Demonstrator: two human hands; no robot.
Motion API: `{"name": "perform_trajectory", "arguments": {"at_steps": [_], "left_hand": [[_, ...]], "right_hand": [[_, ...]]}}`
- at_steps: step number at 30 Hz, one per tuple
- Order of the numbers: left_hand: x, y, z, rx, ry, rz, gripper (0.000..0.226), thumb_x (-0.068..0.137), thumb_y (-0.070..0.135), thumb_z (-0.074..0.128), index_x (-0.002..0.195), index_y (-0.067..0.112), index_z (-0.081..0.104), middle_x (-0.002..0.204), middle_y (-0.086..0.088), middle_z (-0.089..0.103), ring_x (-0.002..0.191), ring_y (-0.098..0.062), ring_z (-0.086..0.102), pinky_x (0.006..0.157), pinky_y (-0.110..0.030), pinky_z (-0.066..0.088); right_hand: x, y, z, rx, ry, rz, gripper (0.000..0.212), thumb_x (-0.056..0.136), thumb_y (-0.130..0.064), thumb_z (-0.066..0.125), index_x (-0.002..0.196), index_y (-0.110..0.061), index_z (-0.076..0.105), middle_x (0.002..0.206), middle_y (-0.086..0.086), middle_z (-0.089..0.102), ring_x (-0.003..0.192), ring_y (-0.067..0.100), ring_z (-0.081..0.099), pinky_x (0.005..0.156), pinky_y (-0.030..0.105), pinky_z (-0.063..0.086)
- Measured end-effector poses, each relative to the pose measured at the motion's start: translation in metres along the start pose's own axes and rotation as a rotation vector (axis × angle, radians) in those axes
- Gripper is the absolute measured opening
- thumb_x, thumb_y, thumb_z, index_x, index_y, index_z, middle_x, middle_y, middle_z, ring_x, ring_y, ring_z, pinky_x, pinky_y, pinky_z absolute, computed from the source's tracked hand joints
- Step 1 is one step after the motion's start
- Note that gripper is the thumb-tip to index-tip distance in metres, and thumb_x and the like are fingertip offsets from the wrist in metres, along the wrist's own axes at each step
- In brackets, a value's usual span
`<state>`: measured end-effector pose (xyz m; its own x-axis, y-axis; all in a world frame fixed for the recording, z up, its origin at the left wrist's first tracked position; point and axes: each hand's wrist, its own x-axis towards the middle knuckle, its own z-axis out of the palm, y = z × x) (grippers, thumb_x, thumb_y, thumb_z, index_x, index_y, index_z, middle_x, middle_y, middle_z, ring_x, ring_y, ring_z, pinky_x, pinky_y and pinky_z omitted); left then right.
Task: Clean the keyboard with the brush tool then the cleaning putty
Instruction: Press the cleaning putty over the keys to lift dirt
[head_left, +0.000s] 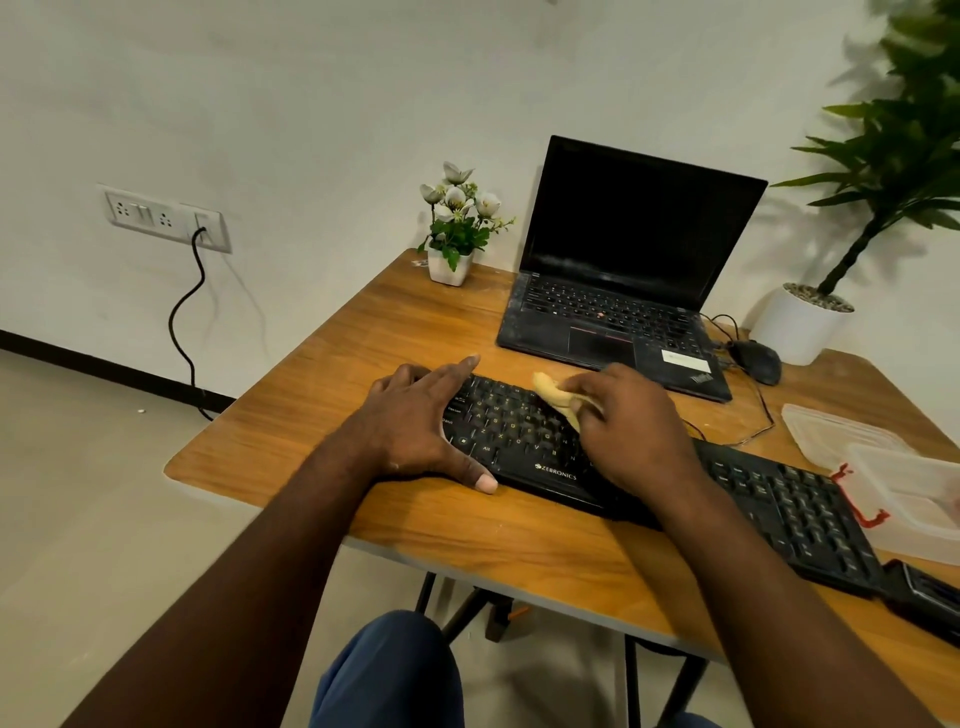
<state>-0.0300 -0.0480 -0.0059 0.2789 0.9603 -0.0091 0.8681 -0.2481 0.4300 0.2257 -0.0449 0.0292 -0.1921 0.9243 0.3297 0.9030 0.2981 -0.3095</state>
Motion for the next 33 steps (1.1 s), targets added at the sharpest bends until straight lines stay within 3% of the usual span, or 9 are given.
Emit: {"name": "perform_trajectory", "arguments": {"at_steps": [4,8,14,20,24,27,33], "left_hand": [[0.000,0.001,0.001,0.012,0.006,-0.005,0.145,0.050,0.092,0.072,0.162,0.044,-0.008,0.168,0.007,0.022,0.149,-0.022,0.018,0.119,-0.049,0.019],[0.000,0.001,0.002,0.010,0.004,-0.004,0.145,0.051,0.091,0.073,0.162,0.043,-0.006,0.169,0.008,0.021,0.150,-0.021,0.016,0.120,-0.048,0.018],[0.001,0.000,0.001,-0.002,-0.002,-0.008,0.144,0.051,0.089,0.075,0.162,0.044,-0.006,0.169,0.006,0.020,0.149,-0.022,0.017,0.121,-0.051,0.018],[0.000,0.001,0.001,-0.006,0.004,-0.012,0.148,0.051,0.089,0.076,0.161,0.044,-0.012,0.169,0.005,0.021,0.150,-0.023,0.017,0.120,-0.050,0.017],[0.000,-0.001,0.002,-0.023,0.011,-0.008,0.153,0.047,0.092,0.074,0.158,0.047,-0.021,0.169,0.004,0.024,0.151,-0.023,0.016,0.121,-0.052,0.018],[0.000,-0.001,0.001,-0.043,0.016,-0.004,0.154,0.047,0.090,0.077,0.157,0.048,-0.023,0.167,0.003,0.028,0.151,-0.023,0.016,0.120,-0.052,0.018],[0.000,-0.001,0.001,-0.046,0.014,-0.014,0.148,0.048,0.087,0.079,0.159,0.050,-0.012,0.168,0.006,0.024,0.149,-0.024,0.018,0.119,-0.049,0.019]], "right_hand": [[0.015,-0.051,0.029,0.032,-0.056,-0.127,0.039,0.101,-0.020,0.058,0.139,-0.029,0.061,0.120,-0.005,0.055,0.110,0.016,0.052,0.089,0.032,0.049],[0.014,-0.060,0.042,-0.039,-0.096,-0.188,0.047,0.098,-0.020,0.057,0.144,-0.031,0.056,0.119,-0.004,0.051,0.114,0.018,0.045,0.094,0.041,0.049],[0.005,-0.003,0.016,-0.128,-0.120,-0.016,0.045,0.100,-0.019,0.056,0.138,-0.041,0.059,0.122,-0.004,0.054,0.113,0.017,0.047,0.092,0.041,0.050],[0.001,-0.003,0.011,-0.125,-0.037,0.076,0.042,0.098,-0.016,0.057,0.136,-0.033,0.064,0.121,-0.001,0.058,0.110,0.020,0.055,0.091,0.043,0.054],[0.012,-0.056,0.033,0.001,-0.078,-0.078,0.046,0.096,-0.014,0.059,0.138,-0.032,0.061,0.121,-0.002,0.054,0.113,0.019,0.050,0.093,0.041,0.051],[0.014,-0.075,0.047,-0.065,-0.106,-0.171,0.052,0.092,-0.015,0.059,0.140,-0.036,0.058,0.120,-0.003,0.052,0.113,0.019,0.045,0.093,0.042,0.049],[-0.001,-0.020,0.027,-0.131,-0.048,0.054,0.049,0.095,-0.017,0.060,0.138,-0.040,0.060,0.121,-0.002,0.054,0.115,0.020,0.048,0.096,0.044,0.051]]}}
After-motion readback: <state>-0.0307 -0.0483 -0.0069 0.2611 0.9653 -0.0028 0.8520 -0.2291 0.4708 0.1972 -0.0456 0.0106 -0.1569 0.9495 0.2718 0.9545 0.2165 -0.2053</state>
